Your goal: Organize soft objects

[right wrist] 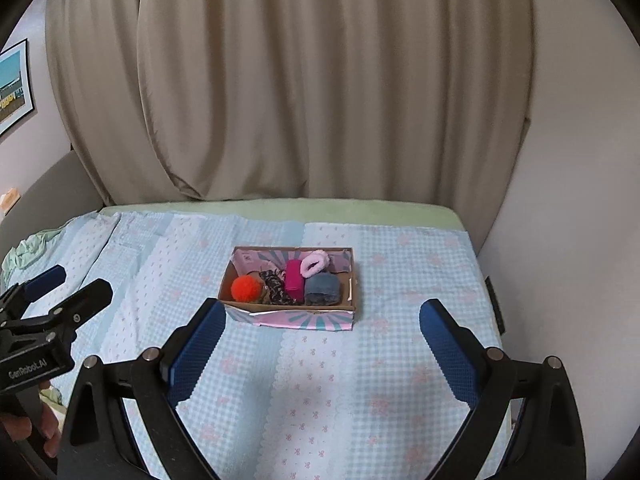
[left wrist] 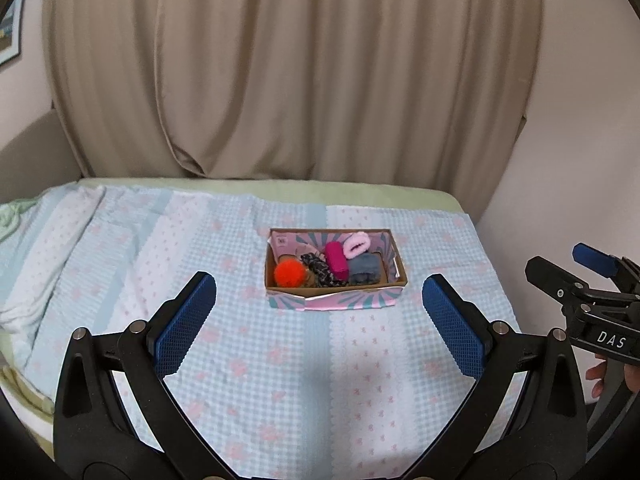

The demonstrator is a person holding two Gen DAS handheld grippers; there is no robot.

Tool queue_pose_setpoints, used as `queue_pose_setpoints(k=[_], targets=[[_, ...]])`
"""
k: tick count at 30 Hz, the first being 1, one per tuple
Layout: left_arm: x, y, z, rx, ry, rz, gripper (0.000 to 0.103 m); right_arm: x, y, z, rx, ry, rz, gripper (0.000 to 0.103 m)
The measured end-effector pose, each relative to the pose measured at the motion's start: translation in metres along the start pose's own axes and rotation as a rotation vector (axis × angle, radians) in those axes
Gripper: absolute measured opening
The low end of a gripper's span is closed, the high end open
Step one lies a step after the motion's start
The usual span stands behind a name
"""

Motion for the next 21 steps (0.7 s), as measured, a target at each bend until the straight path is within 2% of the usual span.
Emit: queue_pose_setpoints(k=[12, 21], targets=[[-0.011, 0.011, -0.014, 0.007, 0.04, 0.014, 0.103, -0.008, 0.001, -0.03, -0.018, 0.074, 0.013, 0.097], [-0.014, 0.01, -0.021, 0.016, 0.061, 0.017, 0.103, -0.01, 0.003, -0.034, -0.027, 0.083, 0.028, 0.097]])
Point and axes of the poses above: each gripper's, at about its wrist camera, not at the fingertips, and z roughly the way its jaws point, y to its right, x to its top, the point moved 5 cm from there along z, roughly the way its jaws point, and after that the axes turned 15 degrees about z, right-handed, at the moved point
